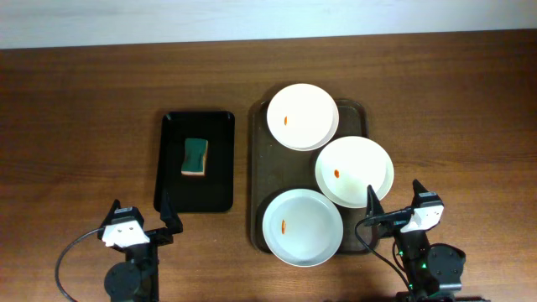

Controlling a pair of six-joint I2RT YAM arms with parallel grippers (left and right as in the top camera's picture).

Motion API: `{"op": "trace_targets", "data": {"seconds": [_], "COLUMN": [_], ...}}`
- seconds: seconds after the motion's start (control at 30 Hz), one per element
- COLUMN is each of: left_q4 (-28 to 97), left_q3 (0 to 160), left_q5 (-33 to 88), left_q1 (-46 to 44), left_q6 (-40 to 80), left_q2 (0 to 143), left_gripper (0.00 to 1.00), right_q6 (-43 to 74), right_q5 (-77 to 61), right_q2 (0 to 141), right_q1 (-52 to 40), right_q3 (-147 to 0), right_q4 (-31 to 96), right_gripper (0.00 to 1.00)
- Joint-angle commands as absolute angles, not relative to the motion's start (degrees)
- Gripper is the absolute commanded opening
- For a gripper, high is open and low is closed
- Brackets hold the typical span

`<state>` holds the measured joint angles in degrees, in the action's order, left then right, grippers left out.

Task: Clean dirty plates on tray and stack at the side
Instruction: 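Raise both arms from rest toward the sponge and plates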

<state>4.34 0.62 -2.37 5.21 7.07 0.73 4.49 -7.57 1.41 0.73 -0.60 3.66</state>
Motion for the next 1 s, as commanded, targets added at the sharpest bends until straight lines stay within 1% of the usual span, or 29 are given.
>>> {"op": "trace_targets", "data": {"seconds": [0.0, 0.7, 0.77, 0.83, 0.87, 0.93, 0.97], "left_q4": [4.6, 4.6, 3.3, -2.5, -2.9, -0.4, 4.6], "left_q3": [0.5, 0.5, 0.5, 1.6, 3.5, 10.5, 17.9], "left_q5": [-2.8, -2.2, 1.4, 5.5, 5.6, 6.3, 6.3], "left_q1": [4.9, 4.9, 4.9, 4.9, 4.9, 4.9, 4.9], "left_q6": [6.5, 6.6, 6.6, 6.6, 6.8, 6.8, 6.8], "left_q2": [0.7, 0.7, 0.7, 0.7, 0.7, 3.5, 8.2], "left_gripper": [1.00, 1.00, 1.00, 1.00, 1.00, 1.00, 1.00], "right_q6": [5.0, 5.0, 5.0, 5.0, 5.9, 9.1, 9.3], "right_q5": [-8.3, -8.6, -9.1, -15.2, -16.3, -15.9, -15.9], "right_q2": [1.6, 1.6, 1.6, 1.6, 2.2, 6.9, 11.8], "right_q1": [0.4, 0.4, 0.4, 0.4, 0.4, 0.4, 0.4], "right_q3": [-0.6, -0.6, -0.6, -3.8, -7.6, -16.7, -23.0], "right_q4": [4.3, 4.2, 4.1, 4.2, 5.2, 9.6, 13.3], "right_gripper": [0.98, 0.98, 0.98, 0.98, 0.98, 0.99, 0.98]}}
